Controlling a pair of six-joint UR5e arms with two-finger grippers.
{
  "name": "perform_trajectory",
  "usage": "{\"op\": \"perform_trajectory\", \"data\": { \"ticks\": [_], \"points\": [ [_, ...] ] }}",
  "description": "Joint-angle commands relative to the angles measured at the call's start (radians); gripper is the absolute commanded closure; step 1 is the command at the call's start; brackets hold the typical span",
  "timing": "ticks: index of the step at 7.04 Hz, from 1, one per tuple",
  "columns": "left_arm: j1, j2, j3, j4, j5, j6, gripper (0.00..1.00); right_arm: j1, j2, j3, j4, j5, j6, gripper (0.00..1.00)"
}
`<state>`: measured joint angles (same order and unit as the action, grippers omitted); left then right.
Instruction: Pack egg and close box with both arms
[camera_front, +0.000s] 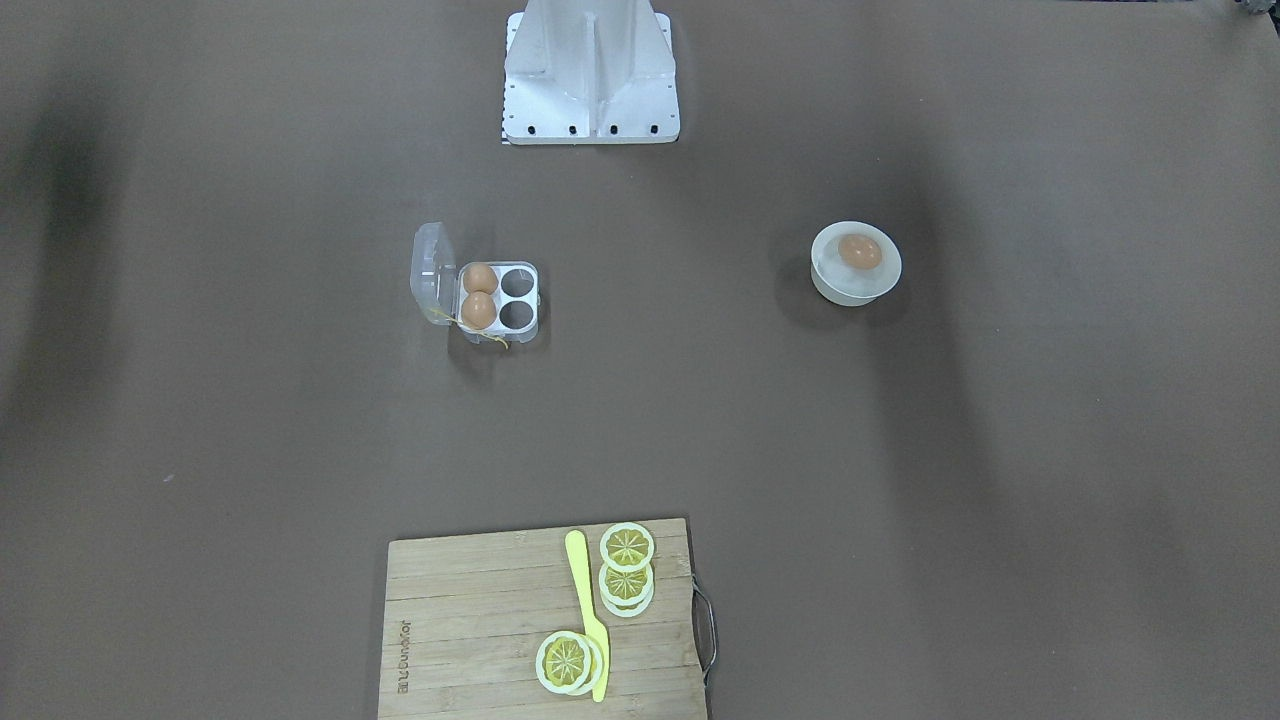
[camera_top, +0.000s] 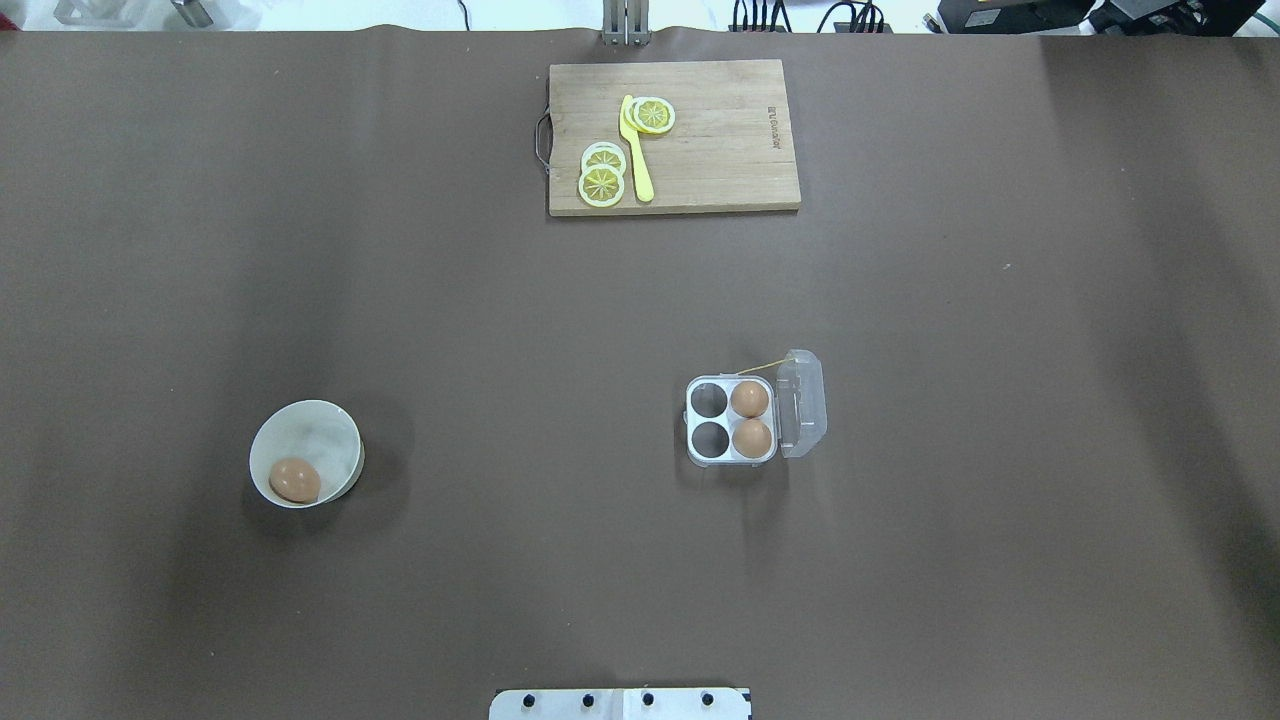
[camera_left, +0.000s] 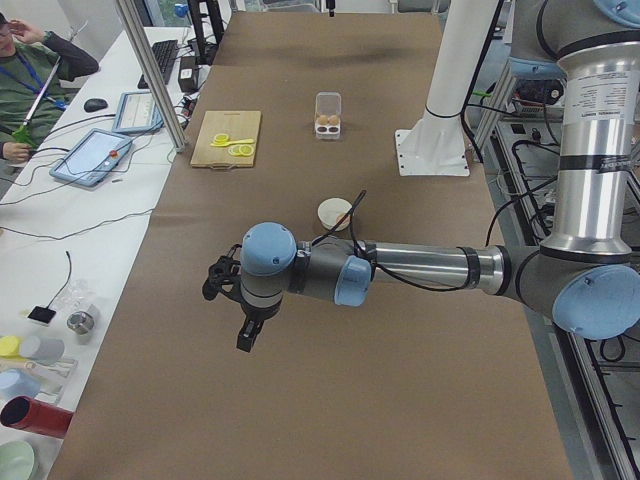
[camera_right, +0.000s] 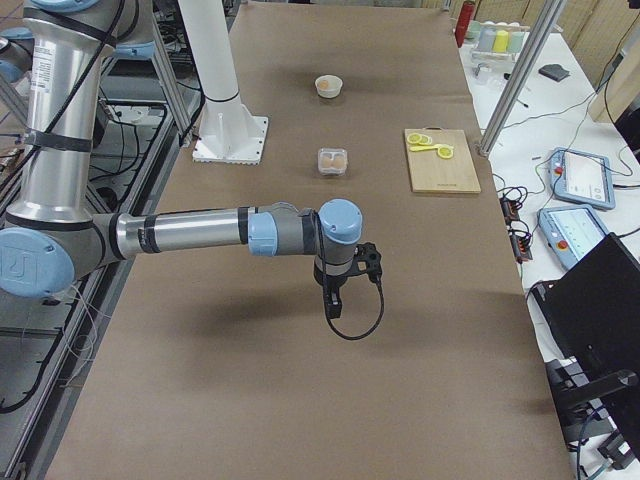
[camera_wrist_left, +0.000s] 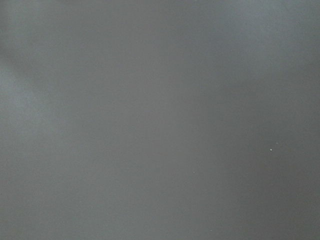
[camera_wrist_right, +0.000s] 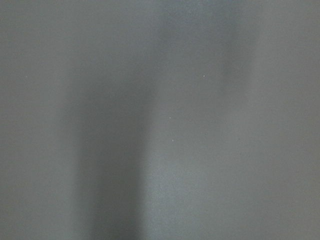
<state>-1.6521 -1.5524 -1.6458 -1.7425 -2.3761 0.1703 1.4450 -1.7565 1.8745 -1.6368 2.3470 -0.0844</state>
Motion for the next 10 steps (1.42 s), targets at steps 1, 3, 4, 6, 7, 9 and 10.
{"op": "perform_trajectory", "data": {
  "ticks": [1,3,4,6,7,9,10],
  "points": [
    [0.002,-0.005,-0.009,-0.002,0.002,-0.006,0.02,0.000,0.002,0.000,0.000,0.000,0.000,0.00],
    [0.021,-0.014,-0.011,-0.005,0.002,-0.005,0.02,-0.002,0.006,0.003,0.002,-0.003,-0.006,0.00],
    [0.026,-0.014,-0.014,-0.006,0.000,-0.005,0.02,0.000,0.021,0.021,0.002,-0.009,-0.005,0.00],
    [0.061,-0.032,-0.023,0.003,-0.049,-0.008,0.02,0.005,0.028,0.090,0.000,-0.009,0.005,0.00],
    [0.064,-0.029,-0.022,-0.003,-0.127,-0.020,0.02,0.006,0.041,0.089,0.000,-0.006,0.009,0.00],
    [0.067,-0.037,-0.041,-0.062,-0.135,-0.115,0.02,0.006,0.042,0.087,0.000,0.012,-0.001,0.00],
    [0.077,-0.052,-0.039,-0.084,-0.135,-0.123,0.02,0.006,0.052,0.089,0.002,0.011,-0.002,0.00]
  ]
}}
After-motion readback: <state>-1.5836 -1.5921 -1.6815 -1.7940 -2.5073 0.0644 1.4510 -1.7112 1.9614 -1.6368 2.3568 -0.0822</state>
